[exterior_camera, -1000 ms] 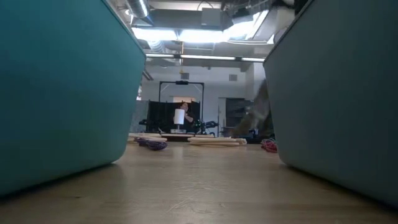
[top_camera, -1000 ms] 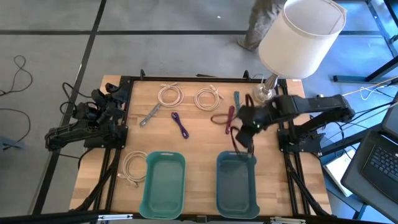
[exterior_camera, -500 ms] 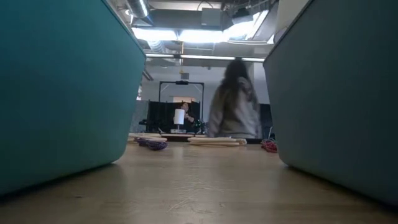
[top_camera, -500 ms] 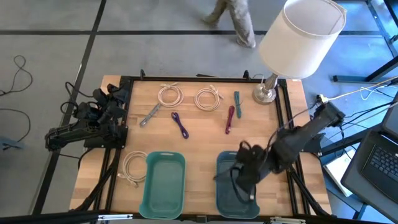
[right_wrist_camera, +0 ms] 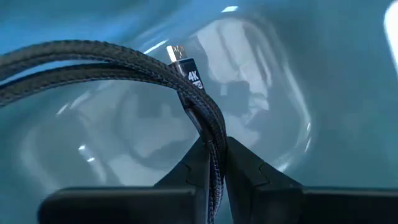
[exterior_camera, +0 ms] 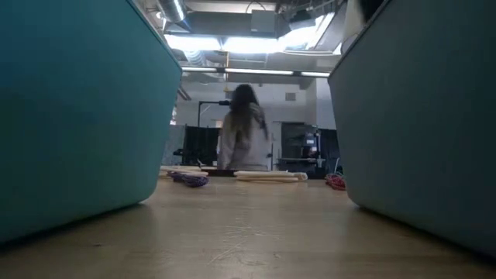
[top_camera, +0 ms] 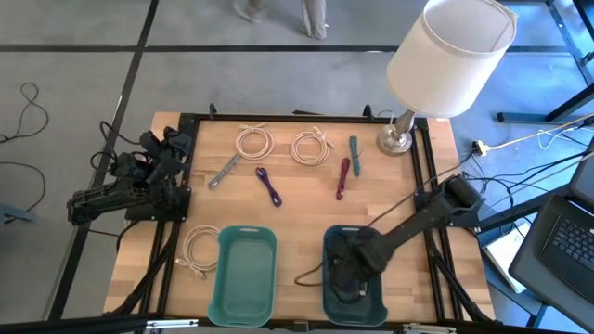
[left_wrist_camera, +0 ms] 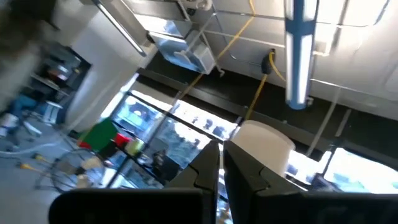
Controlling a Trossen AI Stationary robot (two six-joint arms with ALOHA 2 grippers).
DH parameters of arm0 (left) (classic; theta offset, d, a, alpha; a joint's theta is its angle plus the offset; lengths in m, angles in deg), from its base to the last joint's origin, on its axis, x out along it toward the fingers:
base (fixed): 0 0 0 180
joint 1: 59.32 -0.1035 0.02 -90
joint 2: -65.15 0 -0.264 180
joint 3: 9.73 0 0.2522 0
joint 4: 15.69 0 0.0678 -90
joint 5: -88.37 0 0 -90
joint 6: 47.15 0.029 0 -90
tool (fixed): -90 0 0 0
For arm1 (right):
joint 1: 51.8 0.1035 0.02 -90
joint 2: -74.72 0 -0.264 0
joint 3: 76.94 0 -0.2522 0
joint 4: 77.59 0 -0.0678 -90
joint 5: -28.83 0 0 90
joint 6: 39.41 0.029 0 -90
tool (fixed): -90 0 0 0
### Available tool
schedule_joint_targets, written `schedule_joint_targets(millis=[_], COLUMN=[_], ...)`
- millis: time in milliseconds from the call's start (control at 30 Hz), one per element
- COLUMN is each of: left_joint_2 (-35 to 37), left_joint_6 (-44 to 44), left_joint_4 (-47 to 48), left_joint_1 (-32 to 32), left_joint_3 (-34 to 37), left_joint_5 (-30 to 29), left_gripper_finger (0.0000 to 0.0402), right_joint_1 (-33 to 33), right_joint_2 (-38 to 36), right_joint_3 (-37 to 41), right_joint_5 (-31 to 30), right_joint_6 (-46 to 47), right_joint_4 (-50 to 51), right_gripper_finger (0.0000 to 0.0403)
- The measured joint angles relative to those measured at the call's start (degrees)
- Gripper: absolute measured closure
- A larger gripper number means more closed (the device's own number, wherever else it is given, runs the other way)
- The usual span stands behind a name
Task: Pick and place USB-C Cables
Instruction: Put the large black USB cable into the blue bin, then put the bottom brown HDMI cable into the blue bin
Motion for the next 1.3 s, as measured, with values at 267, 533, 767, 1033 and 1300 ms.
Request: schedule_joint_targets(millis=[267,533,767,1033,1300], left_joint_2=[0.0,0.0,0.0,0.0,0.0], left_joint_6=[-1.3,-3.3,-4.1,-3.6,-6.1], left_joint_4=[0.0,2.8,4.5,4.7,16.4], left_joint_1=[0.0,0.0,0.0,0.0,0.0], left_joint_3=[0.0,0.0,0.0,0.0,-4.7], left_joint_5=[7.5,9.8,12.9,14.5,22.2], left_gripper_finger=[0.0386,0.0386,0.0386,0.0386,0.0387], right_joint_1=[-2.6,-2.6,-2.6,-2.6,-0.6], right_joint_2=[2.5,3.2,2.8,2.6,-0.6], right_joint_3=[0.0,2.1,2.4,-1.3,-13.1], right_joint_5=[0.5,2.9,2.2,0.9,-20.4], right_joint_6=[-3.0,-1.6,2.6,6.2,9.3], right_joint_4=[0.3,0.1,0.8,9.4,26.6], right_gripper_finger=[0.0376,0.0376,0.0317,0.0195,0.0206])
